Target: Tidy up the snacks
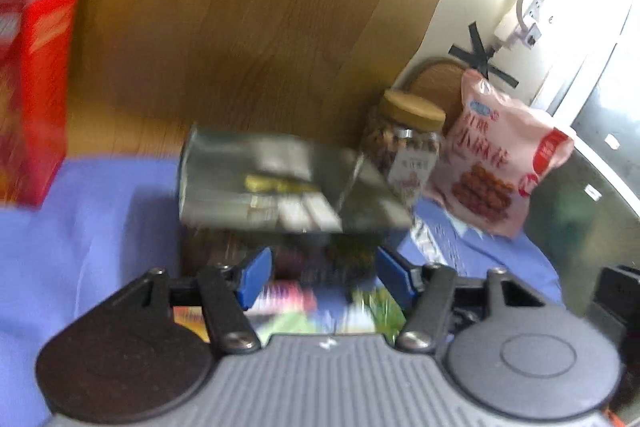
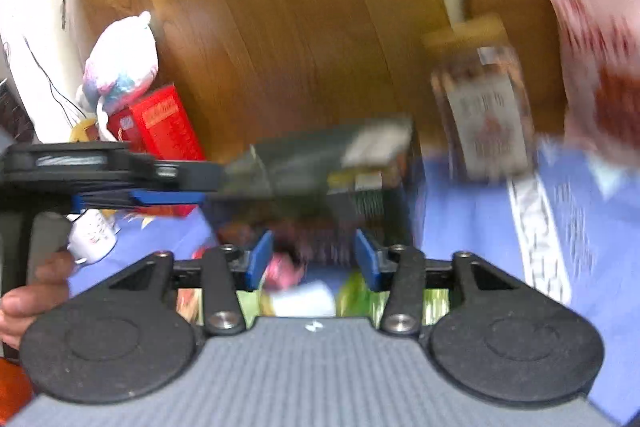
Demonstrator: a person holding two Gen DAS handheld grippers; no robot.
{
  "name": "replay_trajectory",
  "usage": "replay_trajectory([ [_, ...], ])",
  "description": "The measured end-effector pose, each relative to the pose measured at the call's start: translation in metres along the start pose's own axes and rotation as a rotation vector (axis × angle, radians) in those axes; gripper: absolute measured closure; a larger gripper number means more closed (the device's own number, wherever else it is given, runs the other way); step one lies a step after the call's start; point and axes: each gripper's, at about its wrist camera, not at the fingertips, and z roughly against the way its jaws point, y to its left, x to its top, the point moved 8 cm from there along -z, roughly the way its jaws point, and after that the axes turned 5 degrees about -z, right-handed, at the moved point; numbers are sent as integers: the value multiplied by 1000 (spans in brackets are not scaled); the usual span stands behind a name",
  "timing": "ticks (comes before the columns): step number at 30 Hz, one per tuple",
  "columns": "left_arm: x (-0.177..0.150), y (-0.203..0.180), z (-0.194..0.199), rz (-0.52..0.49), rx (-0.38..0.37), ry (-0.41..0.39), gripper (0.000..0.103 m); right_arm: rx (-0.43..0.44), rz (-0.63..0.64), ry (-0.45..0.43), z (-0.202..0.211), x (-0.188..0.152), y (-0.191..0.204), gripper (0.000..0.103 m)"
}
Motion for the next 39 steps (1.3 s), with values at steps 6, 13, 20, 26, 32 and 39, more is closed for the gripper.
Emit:
replay_trajectory([
  [6, -43, 3, 16, 52, -6, 37, 44, 7, 58, 66, -16, -23, 17, 69],
  [13, -64, 6, 28, 103, 6, 59, 44, -14, 109, -19, 6, -16, 32, 100],
  [20, -71, -17, 40, 79, -55, 29, 36, 77, 100, -72, 73, -33, 44, 101],
  [26, -98, -34, 33, 67, -82, 98, 36, 80, 194, 35, 83, -92, 58, 96],
  [32, -122, -47, 33, 101, -139, 154, 36, 28, 134, -4, 103, -98, 34, 55],
  [39, -151, -84, 27, 60, -218, 223, 32, -72, 118, -87, 124, -113, 2, 43],
])
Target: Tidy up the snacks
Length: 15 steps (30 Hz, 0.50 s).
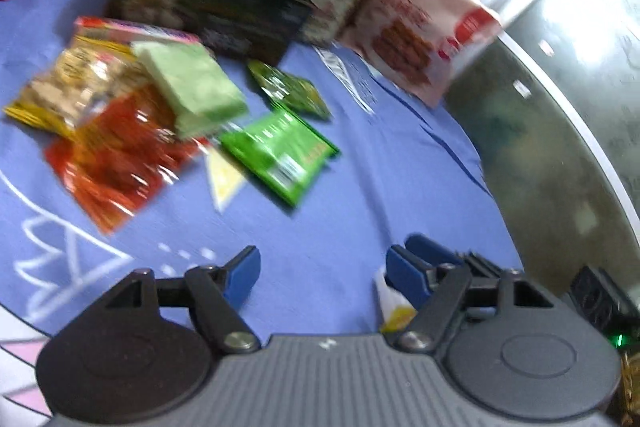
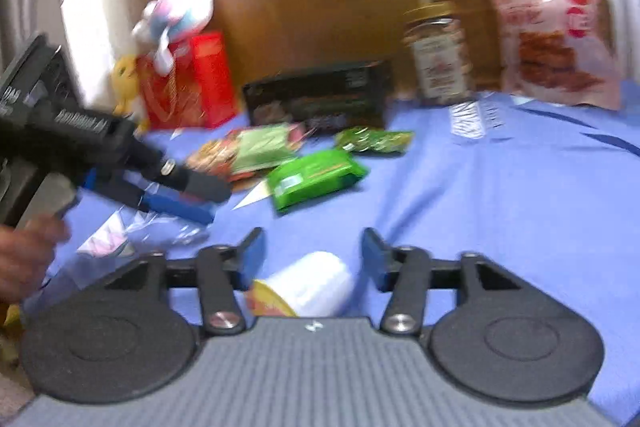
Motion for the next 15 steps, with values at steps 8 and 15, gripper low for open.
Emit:
replay_trajectory([
  [8, -4, -24, 1, -55, -32, 18, 31, 65, 38, 16, 25, -6, 7, 41],
  [15, -17, -51, -28, -153, -53, 105, 35, 75, 49, 98, 23, -25, 5, 45],
])
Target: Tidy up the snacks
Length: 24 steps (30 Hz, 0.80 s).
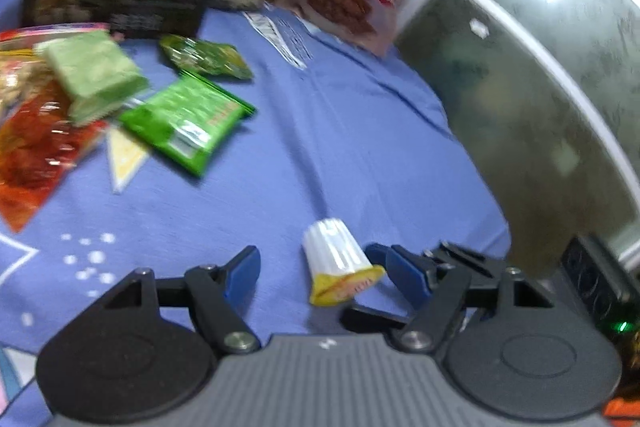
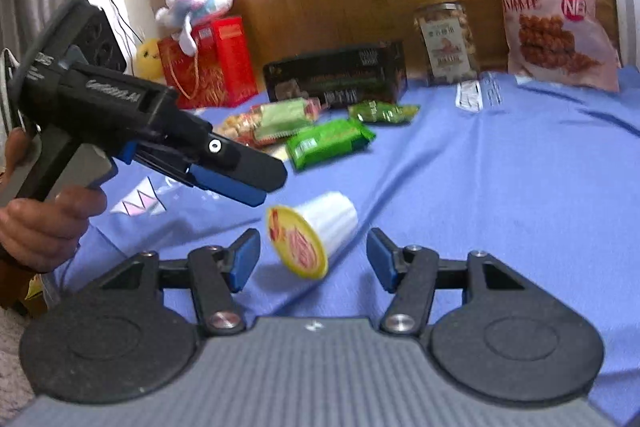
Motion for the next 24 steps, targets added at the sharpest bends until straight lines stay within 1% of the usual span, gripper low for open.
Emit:
replay_trajectory([
  [1, -2, -2, -7, -10, -7, 17, 37, 10, 2, 10, -3, -1, 1, 51],
  [2, -2, -4, -12, -6, -28, 24, 53, 16, 6, 27, -7, -2, 2, 66],
  [3, -2, -6, -14, -11, -28, 32, 56, 15, 17, 27, -10, -1, 3, 73],
  [5, 3, -5, -10, -24, 4, 13, 56, 5, 36, 24, -15, 4, 7, 73],
  [7, 11, -2, 1, -23, 11, -17, 57, 12, 48, 0, -18, 14, 11, 73],
  [9, 23, 2, 12, -26, 26, -51, 57, 20, 64, -28, -23, 28, 17, 73],
  [11, 41, 10, 24, -32, 59, -89, 57, 29, 70, -44, -33, 45, 19, 73],
  [13, 65, 20, 33, -37, 96, -126, 58, 34, 85, -63, -49, 68, 23, 73],
  [16, 111, 40, 46, -47, 147, -196, 58, 22, 108, -105, -77, 107, 25, 73],
  [18, 145, 60, 50, -31, 173, -229, 58, 22, 96, -118, -101, 136, 20, 73],
  [20, 175, 81, 49, -16, 205, -253, 58, 26, 78, -115, -126, 162, 14, 73],
  [22, 197, 101, 45, 6, 230, -262, 58, 24, 63, -96, -153, 186, 6, 73],
  [24, 212, 118, 35, 22, 251, -259, 58, 7, 73, -72, -176, 199, 1, 74],
])
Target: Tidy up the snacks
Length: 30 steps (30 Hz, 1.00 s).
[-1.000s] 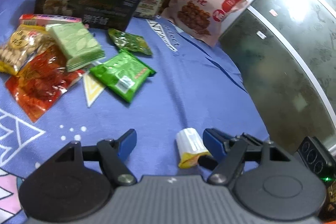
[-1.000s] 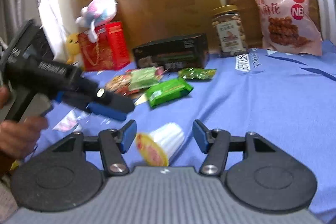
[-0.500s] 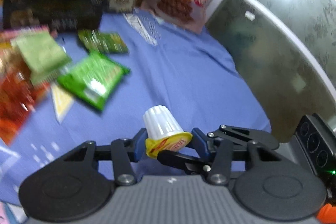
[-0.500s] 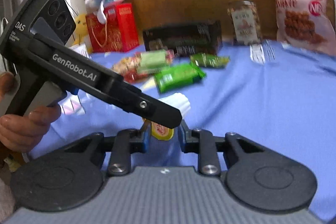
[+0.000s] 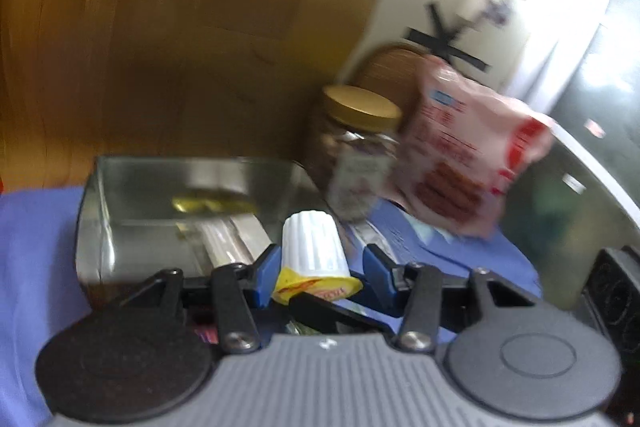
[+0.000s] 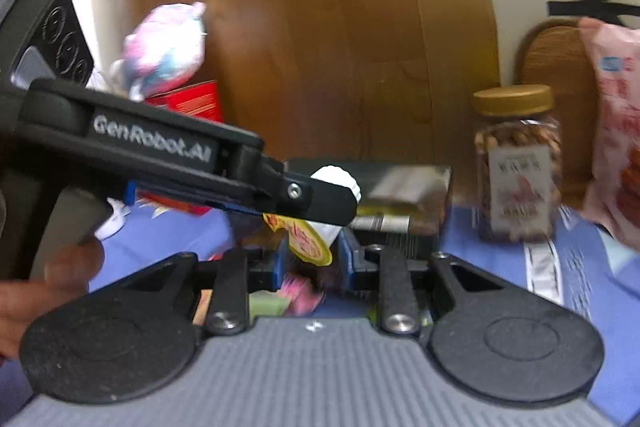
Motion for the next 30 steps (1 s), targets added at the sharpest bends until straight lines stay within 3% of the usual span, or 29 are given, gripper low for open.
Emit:
replay_trajectory([
  [4, 4, 23, -32, 51, 28, 32, 53, -37, 55, 47, -25, 2, -6, 71],
  [7, 3, 35, -36, 62, 65, 31, 46, -39, 46, 30, -12, 0, -12, 67],
  [11, 1, 43, -8, 88, 40, -32, 41, -22, -123, -7, 28, -10, -46, 67],
  [14, -13, 36, 13, 121, -27, -42, 41, -50, -263, 48, 43, -36, -82, 67],
  [16, -28, 20, 16, 119, -79, -20, 41, -86, -334, 94, 44, -55, -103, 68],
  [19, -50, 0, 1, 110, -93, 59, 41, -73, -475, 134, 48, -76, -122, 68],
  [23, -71, 1, -37, 144, -9, 165, 41, -36, -579, 121, 56, -84, -123, 69],
  [25, -78, 3, -53, 188, -17, 209, 41, -18, -617, 120, 58, -86, -124, 69],
  [27, -78, -1, -59, 164, -1, 202, 41, 22, -672, 131, 59, -88, -124, 70],
  [29, -79, -9, -64, 166, -22, 215, 42, 48, -700, 154, 52, -88, -125, 79],
  [30, -79, -11, -63, 158, 2, 210, 43, 52, -711, 149, 55, -90, -125, 80],
])
